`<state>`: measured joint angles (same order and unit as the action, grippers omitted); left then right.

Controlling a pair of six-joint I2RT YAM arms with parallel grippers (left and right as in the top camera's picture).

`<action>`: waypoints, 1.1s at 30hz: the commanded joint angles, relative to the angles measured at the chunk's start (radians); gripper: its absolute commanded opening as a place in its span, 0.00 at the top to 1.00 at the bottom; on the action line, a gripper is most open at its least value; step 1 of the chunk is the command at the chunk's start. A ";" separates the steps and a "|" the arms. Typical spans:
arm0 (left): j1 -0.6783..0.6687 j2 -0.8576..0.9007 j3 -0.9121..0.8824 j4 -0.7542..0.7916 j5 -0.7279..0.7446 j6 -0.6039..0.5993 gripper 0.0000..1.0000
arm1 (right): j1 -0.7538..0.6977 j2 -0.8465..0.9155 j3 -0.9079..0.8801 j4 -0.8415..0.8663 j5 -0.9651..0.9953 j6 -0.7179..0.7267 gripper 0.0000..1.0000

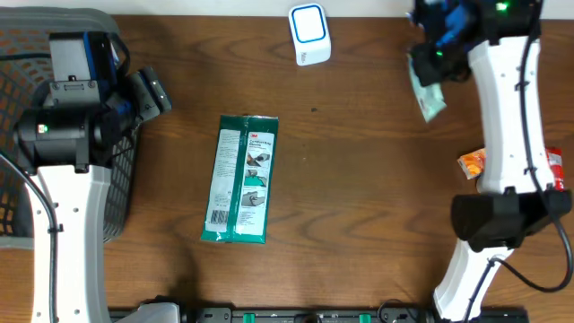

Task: Scan the item barcode
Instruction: 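Carry the wipes packet right and lower it beside the jar, then release the packet and move the right gripper left to the 3M pack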

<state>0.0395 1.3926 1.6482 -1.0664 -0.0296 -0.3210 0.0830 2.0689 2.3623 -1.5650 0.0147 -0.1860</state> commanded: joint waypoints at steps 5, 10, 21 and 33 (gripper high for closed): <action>0.005 0.005 0.007 0.001 -0.009 -0.006 0.13 | -0.132 0.007 -0.369 0.180 -0.128 0.012 0.99; 0.005 0.005 0.007 0.001 -0.009 -0.006 0.13 | -0.177 0.007 -0.565 0.352 -0.127 0.013 0.99; 0.005 0.005 0.007 0.001 -0.009 -0.006 0.13 | -0.239 0.007 -0.780 0.580 -0.084 0.013 0.76; 0.005 0.005 0.007 0.001 -0.009 -0.006 0.13 | -0.237 0.006 -0.791 0.661 -0.057 0.109 0.19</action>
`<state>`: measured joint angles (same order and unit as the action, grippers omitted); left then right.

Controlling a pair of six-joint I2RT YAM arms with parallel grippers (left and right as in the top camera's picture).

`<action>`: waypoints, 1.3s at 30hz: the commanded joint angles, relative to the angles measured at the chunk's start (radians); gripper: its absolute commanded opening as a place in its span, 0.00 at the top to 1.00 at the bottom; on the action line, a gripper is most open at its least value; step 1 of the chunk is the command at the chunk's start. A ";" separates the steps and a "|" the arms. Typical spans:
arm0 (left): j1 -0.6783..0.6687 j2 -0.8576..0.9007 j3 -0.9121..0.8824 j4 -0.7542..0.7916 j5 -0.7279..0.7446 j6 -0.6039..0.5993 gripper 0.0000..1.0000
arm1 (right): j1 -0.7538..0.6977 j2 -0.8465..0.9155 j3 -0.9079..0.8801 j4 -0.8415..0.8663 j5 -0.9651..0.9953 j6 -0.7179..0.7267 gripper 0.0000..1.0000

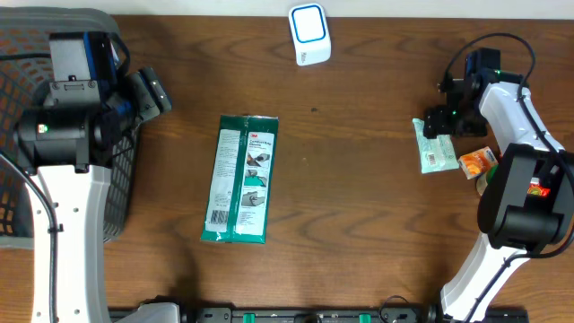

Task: Scan the item barcode
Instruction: 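Release the packet and move the right gripper left to the 3M pack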

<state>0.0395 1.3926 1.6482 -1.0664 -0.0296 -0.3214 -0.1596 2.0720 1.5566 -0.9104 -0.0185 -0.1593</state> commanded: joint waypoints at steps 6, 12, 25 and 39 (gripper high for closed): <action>0.005 0.005 0.007 0.001 -0.009 -0.006 0.13 | 0.042 0.003 0.021 0.018 -0.272 0.092 0.32; 0.005 0.005 0.007 0.001 -0.009 -0.006 0.13 | 0.094 0.003 0.019 0.023 -0.289 0.092 0.39; 0.005 0.005 0.007 0.001 -0.009 -0.006 0.13 | 0.157 0.005 -0.103 0.103 0.035 0.092 0.65; 0.005 0.005 0.007 0.001 -0.009 -0.006 0.13 | 0.137 -0.003 -0.097 0.085 0.154 0.148 0.55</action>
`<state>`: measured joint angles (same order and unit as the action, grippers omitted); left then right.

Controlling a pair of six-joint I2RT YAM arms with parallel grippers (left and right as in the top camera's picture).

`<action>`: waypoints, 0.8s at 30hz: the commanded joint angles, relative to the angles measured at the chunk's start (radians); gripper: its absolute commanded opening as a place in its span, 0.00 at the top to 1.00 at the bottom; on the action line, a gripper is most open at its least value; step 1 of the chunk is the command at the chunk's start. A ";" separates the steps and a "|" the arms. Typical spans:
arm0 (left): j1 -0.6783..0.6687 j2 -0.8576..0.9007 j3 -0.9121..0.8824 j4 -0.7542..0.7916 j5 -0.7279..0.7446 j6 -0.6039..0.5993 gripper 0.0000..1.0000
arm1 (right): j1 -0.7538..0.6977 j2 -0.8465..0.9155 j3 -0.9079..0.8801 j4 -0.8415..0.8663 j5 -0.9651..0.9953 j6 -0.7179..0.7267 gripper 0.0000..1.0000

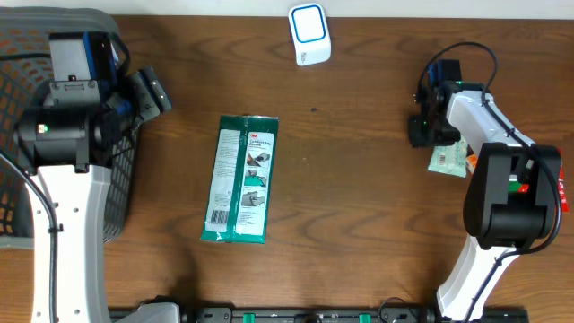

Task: Scan the item barcode
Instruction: 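Release the packet and move the right gripper left to the 3M pack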

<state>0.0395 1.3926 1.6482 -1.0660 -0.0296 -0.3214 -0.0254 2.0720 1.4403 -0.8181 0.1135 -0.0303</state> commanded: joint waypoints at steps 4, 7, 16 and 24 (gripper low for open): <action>0.005 0.005 0.007 0.000 -0.009 -0.006 0.13 | 0.036 -0.024 0.098 -0.078 -0.152 0.019 0.53; 0.005 0.005 0.007 0.000 -0.009 -0.006 0.13 | 0.085 -0.054 0.154 -0.133 -0.338 0.019 0.44; 0.005 0.005 0.007 0.000 -0.009 -0.006 0.13 | 0.374 -0.089 0.158 -0.047 -0.618 0.192 0.23; 0.005 0.005 0.007 0.000 -0.009 -0.006 0.13 | 0.627 -0.089 0.050 0.131 -0.467 0.427 0.04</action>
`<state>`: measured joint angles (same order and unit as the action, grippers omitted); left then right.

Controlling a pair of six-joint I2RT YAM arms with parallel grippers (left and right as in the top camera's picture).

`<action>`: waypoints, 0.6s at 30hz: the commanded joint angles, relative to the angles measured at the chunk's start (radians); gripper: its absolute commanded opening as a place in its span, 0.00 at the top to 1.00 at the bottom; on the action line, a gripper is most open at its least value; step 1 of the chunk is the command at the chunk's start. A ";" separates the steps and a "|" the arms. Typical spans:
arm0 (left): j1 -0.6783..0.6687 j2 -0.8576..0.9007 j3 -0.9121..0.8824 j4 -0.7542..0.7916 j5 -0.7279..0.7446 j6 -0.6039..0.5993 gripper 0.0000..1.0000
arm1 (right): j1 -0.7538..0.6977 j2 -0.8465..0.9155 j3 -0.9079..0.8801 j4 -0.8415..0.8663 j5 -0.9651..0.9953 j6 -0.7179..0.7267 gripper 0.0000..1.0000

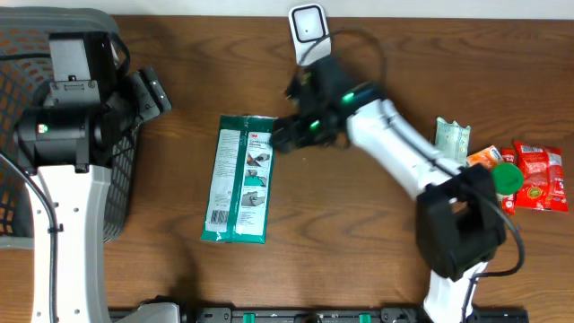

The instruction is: Scan the item barcode

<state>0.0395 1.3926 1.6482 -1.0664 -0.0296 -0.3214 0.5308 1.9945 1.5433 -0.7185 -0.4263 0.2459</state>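
Observation:
A long green 3M package lies label up on the brown table, left of the middle. The white scanner stands at the far edge. My right arm reaches across the table, and my right gripper is at the package's upper right corner; its fingers look spread, with nothing between them. My left gripper hangs beside the basket, well away from the package, and its jaws cannot be made out.
A grey mesh basket fills the left edge under the left arm. At the right lie a pale green packet, an orange packet, a green cap and a red packet.
My right gripper has moved from beside the pale green packet at the right across to the green package's upper right corner. The packet now lies a little further back. The left arm is unchanged.
My right gripper first held the pale green packet up near the far right edge. Then it was low at the right with the packet, then beside it with the packet lying on the table. Now it is at the green package.

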 commanded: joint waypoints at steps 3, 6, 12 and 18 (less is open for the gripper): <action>0.005 0.005 0.007 0.001 -0.009 -0.006 0.13 | 0.134 -0.011 -0.103 0.104 0.126 0.188 0.02; 0.005 0.005 0.007 0.001 -0.009 -0.006 0.13 | 0.172 -0.011 -0.146 0.178 0.142 0.187 0.01; 0.005 0.005 0.007 0.001 -0.009 -0.006 0.13 | 0.195 -0.011 -0.207 0.259 0.162 0.201 0.01; 0.005 0.005 0.007 0.001 -0.006 -0.006 0.13 | 0.195 -0.011 -0.241 0.258 0.167 0.214 0.01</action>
<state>0.0395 1.3926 1.6482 -1.0664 -0.0296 -0.3214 0.7223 1.9945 1.3201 -0.4591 -0.2768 0.4381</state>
